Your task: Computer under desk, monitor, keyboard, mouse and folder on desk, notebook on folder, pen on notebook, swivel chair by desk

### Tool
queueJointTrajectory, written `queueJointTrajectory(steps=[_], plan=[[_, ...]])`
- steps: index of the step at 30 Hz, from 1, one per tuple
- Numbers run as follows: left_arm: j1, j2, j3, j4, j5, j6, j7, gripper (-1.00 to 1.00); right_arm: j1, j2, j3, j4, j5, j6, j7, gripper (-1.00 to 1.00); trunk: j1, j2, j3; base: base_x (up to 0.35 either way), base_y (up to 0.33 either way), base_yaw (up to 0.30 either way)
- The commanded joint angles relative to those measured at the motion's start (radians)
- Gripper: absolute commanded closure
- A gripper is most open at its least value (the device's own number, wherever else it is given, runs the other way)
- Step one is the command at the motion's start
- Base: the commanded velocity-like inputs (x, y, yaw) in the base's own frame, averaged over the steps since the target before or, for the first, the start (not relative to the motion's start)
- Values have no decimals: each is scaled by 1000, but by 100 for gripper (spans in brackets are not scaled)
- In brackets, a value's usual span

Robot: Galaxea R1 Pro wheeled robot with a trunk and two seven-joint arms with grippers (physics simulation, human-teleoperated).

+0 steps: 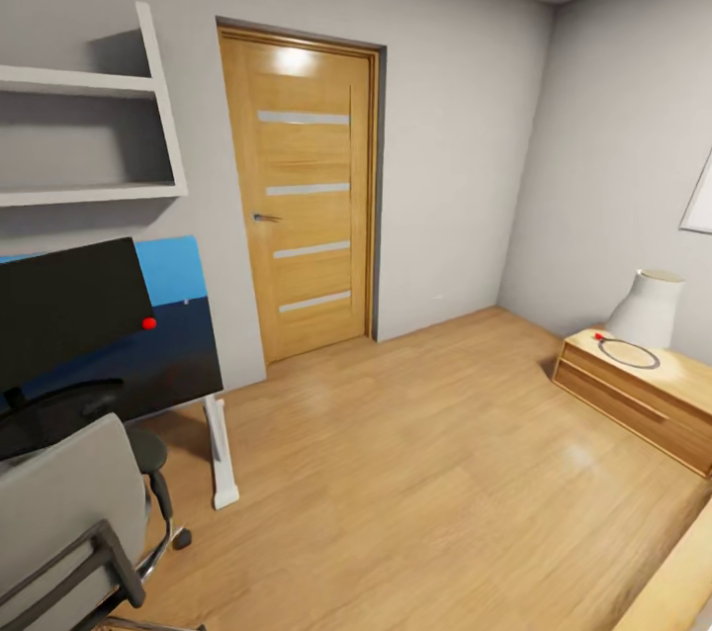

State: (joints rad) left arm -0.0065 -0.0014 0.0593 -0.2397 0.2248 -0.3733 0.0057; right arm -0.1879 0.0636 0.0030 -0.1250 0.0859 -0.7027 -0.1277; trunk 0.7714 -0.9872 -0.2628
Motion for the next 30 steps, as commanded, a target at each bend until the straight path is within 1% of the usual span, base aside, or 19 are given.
queueJointTrajectory(steps=[1,14,21,30], plan=[[-1,0,2,1,-1,-3,0,-100,-1,0,0,1,9,-2,-10,-100,1,-1,-1,273,214,0],[-1,-1,1,1,-1,-4,0,-100,-1,-1,1,1,9,-3,-9,-100,1,-1,-1,274,218,0],[-1,-2,1,1,-1,-3,0,-100,-1,-3,2,1,9,-3,-9,-100,1,-1,-1,316,34,-21],[-1,-2,0,1,-1,-3,0,-100,-1,-4,2,1,9,-3,-9,-100,1,-1,-1,320,3,-185]])
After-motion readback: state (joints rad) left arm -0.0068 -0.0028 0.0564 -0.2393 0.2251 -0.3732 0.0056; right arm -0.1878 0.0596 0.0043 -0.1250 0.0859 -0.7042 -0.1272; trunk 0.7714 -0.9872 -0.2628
